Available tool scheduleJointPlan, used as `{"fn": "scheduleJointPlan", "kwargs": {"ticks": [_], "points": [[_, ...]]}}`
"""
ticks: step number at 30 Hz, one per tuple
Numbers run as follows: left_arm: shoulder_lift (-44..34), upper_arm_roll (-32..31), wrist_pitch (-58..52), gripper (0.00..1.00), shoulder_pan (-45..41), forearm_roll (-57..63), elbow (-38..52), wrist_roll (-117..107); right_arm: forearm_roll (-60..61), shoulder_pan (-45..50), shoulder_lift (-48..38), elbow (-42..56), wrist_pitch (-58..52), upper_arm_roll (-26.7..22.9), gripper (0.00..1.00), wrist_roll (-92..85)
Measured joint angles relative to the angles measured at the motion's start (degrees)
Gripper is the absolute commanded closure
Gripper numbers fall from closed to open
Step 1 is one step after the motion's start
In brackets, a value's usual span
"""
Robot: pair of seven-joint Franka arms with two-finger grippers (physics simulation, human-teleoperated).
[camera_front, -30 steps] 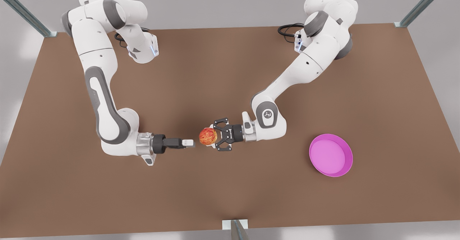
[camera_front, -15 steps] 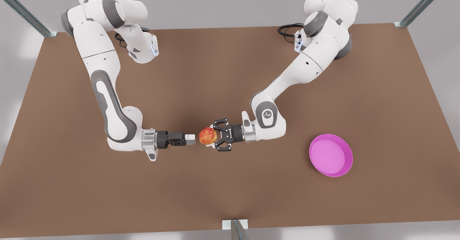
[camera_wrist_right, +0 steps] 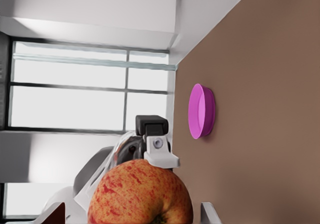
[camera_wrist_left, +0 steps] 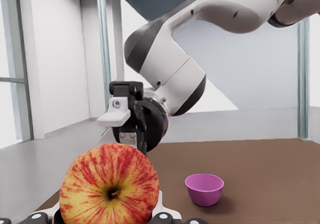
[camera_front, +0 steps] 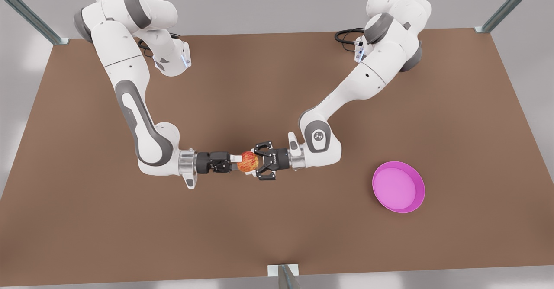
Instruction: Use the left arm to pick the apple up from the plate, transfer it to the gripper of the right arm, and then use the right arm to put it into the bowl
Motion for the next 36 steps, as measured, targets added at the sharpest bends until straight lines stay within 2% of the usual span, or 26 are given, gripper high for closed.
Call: {"fn": "scheduleJointPlan", "kwargs": {"ticks": [8, 10, 13, 14, 15, 21, 25, 27, 29, 30, 32, 34, 36], "points": [[0.92, 0.0, 0.74, 0.28, -0.92, -0.02, 1.07, 1.06, 2.48, 2.01, 1.21, 0.49, 1.76, 0.01, 0.01, -2.63], [0.95, 0.0, 0.88, 0.28, -0.94, -0.02, 1.09, 1.26, 3.0, 2.34, 1.26, 0.51, 2.35, 0.02, 0.19, -3.21], [0.96, 0.01, 1.02, 0.28, -0.93, -0.04, 1.1, 1.51, 3.46, 2.43, 1.28, 0.51, 2.92, 0.01, 0.27, -4.07], [0.96, 0.01, 1.02, 0.07, -0.93, 0.01, 1.1, 1.54, 3.56, 2.43, 1.28, 0.51, 3.07, 0.03, 0.27, -4.33], [0.99, -0.03, 1.01, 0.0, -0.91, 0.03, 1.1, 1.52, 3.63, 2.43, 1.28, 0.51, 3.18, 0.01, 0.27, -4.58], [1.05, -0.07, 0.93, 0.0, -0.86, -0.1, 1.1, 1.41, 2.44, 0.71, 1.26, 0.32, 3.23, -0.5, 0.27, -5.83], [1.03, 0.21, 0.83, 0.0, 0.09, -0.05, 1.0, 1.21, -2.12, -3.78, 1.12, -0.29, 2.68, -0.26, 0.27, -6.49], [0.32, 4.04, 0.76, 0.0, 2.25, 1.75, 0.76, -0.26, -5.41, -6.81, 1.12, -0.54, 1.9, -0.21, 0.27, -6.78], [-2.32, 9.29, 0.07, 0.0, 7.85, 10.02, -2.74, -4.87, -8.79, -9.6, 1.15, -0.6, 0.86, -0.2, 0.27, -7.06], [-5.85, 10.54, -0.62, 0.0, 12.53, 18.04, -6.39, -8.41, -10.53, -10.95, 1.15, -0.61, 0.19, -0.21, 0.27, -7.19], [-15.86, 12.52, -5.86, 0.0, 19.66, 42.03, -9.5, -17.35, -14.45, -14.11, 1.11, -0.62, -1.47, -0.19, 0.27, -7.43], [-25.6, 13.73, -15.38, 0.0, 21.49, 66.34, -7.15, -28.08, -18.43, -17.18, 1.17, -0.62, -3.29, -0.2, 0.27, -7.79], [-31.97, 16.54, -23.69, 0.0, 22.02, 80.59, -4.93, -39.12, -22.21, -19.75, 1.13, -0.62, -4.91, -0.21, 0.27, -8.2]]}}
